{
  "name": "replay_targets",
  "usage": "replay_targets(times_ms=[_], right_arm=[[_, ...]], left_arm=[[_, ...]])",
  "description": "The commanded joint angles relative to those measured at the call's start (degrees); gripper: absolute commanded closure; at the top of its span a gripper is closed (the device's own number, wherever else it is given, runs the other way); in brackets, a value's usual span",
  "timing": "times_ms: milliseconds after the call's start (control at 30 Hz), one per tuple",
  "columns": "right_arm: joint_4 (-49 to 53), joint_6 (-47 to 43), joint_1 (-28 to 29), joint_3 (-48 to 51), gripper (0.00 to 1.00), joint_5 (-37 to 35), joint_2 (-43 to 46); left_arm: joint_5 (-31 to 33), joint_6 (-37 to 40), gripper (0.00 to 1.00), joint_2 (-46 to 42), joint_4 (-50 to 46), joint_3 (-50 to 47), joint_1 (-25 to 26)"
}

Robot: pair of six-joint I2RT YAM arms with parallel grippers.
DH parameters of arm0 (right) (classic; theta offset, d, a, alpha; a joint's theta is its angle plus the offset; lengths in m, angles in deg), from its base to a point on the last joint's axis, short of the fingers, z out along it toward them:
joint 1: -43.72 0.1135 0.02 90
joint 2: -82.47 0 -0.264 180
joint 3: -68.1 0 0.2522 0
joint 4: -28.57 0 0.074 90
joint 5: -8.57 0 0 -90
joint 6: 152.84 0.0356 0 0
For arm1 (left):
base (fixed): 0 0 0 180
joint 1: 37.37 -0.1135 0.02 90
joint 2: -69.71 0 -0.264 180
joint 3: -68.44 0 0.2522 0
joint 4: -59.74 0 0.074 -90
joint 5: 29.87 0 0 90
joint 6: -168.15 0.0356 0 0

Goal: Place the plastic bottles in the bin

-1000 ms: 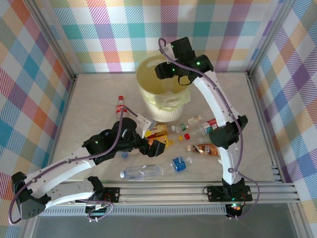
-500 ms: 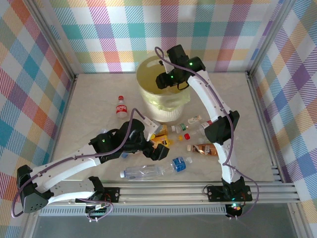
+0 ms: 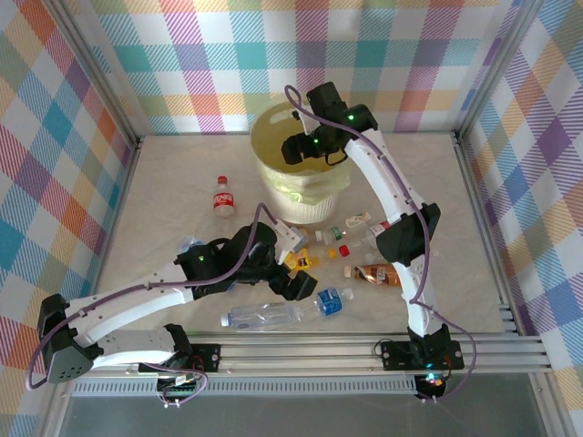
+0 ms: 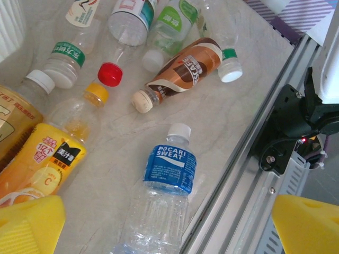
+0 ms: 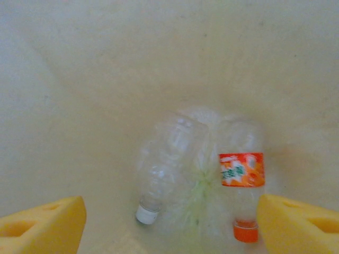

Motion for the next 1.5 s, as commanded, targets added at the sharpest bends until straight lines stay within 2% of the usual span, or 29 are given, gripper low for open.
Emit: replay_targets(times_ms=[0, 100, 267, 400, 600, 767, 967, 1167, 1267, 1467], right_arm=[[-1.9, 0.0, -0.5, -1.4, 0.11, -1.1, 5.4], [-4.7, -1.2, -0.5, 1.5, 0.08, -3.7, 8.9], [-9.9, -2.9, -0.7, 10.4, 0.03, -4.0, 16.3], [-10.9, -2.9, -0.7, 15.9, 0.02, -4.8, 21.8], [-14.1, -2.5, -0.7, 29.3, 0.0, -4.0, 32.5], [-17.4, -2.3, -0.6, 44.1, 0.0, -0.9, 44.1], [-18.7, 1.0, -0.6, 60.1, 0.0, 6.9, 60.4], [-13.2, 4.7, -0.6, 65.7, 0.0, 16.8, 71.4], [-12.0, 6.4, -0.6, 68.3, 0.0, 19.5, 76.4], [-8.8, 8.5, -0.5, 71.6, 0.0, 19.4, 82.5]], left_arm=[[-1.9, 1.5, 0.0, 0.9, -0.4, 1.9, 1.3], [-2.5, 2.7, 0.0, 1.7, -1.3, 2.2, 2.3], [-2.7, 3.7, 0.0, 3.5, -2.2, 2.0, 3.5], [-0.6, 5.4, 0.0, 5.0, -2.7, 2.1, 5.7], [0.4, 7.1, 0.0, 8.2, -5.3, 3.6, 7.4], [1.1, 7.8, 0.0, 8.5, -5.9, 3.4, 7.8], [1.3, 8.2, 0.0, 8.4, -7.0, 2.7, 7.8], [2.3, 9.2, 0.0, 10.7, -9.5, 3.3, 7.8], [2.3, 9.8, 0.03, 13.2, -11.2, 4.5, 8.0], [5.7, 10.5, 0.12, 18.6, -13.9, 7.3, 10.0]])
